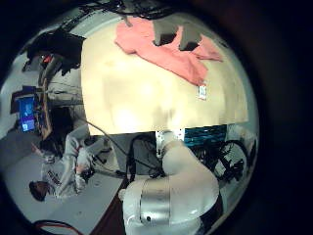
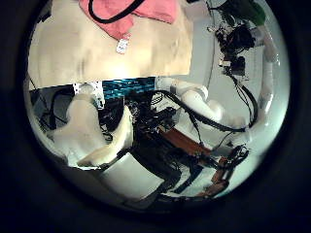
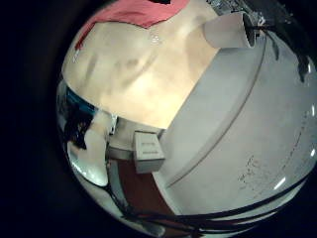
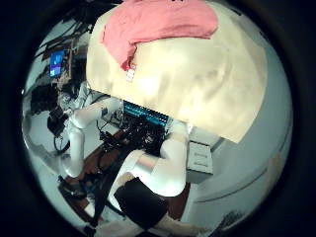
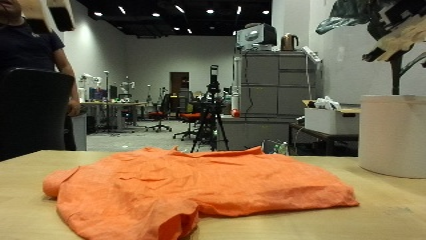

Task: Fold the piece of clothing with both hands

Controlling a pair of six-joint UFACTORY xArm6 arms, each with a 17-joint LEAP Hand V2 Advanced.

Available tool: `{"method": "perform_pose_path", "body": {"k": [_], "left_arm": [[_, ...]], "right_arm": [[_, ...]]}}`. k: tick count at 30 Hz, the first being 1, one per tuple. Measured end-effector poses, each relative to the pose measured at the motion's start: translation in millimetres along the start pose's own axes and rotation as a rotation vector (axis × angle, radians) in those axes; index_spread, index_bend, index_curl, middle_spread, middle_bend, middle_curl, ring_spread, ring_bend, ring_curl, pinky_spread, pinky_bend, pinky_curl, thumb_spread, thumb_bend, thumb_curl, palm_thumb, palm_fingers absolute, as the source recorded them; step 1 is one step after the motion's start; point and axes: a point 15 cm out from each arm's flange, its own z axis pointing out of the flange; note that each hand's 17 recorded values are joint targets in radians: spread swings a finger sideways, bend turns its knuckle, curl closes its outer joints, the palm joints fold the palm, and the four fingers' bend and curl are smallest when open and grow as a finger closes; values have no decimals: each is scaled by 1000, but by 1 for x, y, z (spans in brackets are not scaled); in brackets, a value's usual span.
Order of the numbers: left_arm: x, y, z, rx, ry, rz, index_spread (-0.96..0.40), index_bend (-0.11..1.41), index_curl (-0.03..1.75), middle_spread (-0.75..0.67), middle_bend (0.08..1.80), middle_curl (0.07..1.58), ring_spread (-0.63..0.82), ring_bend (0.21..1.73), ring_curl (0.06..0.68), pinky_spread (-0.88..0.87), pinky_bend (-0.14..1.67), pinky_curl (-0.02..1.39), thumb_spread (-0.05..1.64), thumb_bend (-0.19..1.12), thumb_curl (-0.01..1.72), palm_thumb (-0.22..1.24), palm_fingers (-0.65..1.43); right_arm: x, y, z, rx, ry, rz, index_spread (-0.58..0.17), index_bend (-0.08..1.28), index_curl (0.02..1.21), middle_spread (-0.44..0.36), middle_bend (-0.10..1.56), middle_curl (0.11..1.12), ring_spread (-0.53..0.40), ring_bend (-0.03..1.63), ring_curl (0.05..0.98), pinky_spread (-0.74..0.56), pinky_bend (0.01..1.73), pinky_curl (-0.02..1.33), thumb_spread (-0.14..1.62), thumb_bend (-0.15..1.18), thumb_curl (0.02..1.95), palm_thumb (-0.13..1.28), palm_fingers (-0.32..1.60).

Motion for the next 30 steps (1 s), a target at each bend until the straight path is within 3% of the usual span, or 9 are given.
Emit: {"method": "perform_pose_path", "body": {"k": [13,26,30], "left_arm": [[10,-19,3,18,21,11,118,152,264,301,275,351,515,527,212,491,306,314,1012,-25,339,527,55],[29,-55,58,10,0,124,90,160,273,178,268,351,464,506,206,456,304,316,1017,-24,342,552,88],[30,-74,78,30,-35,168,80,164,280,173,240,345,452,495,203,449,310,317,1016,-25,342,551,81]], "right_arm": [[0,0,1,-3,1,-7,-303,170,296,125,186,300,237,242,265,347,338,315,1275,-13,183,156,54],[3,3,2,-2,-2,7,-289,169,295,146,189,305,237,229,262,347,325,317,1277,-13,179,149,67],[2,9,22,-47,-24,13,-284,169,295,155,185,303,237,225,262,347,324,318,1277,-13,178,148,67]]}}
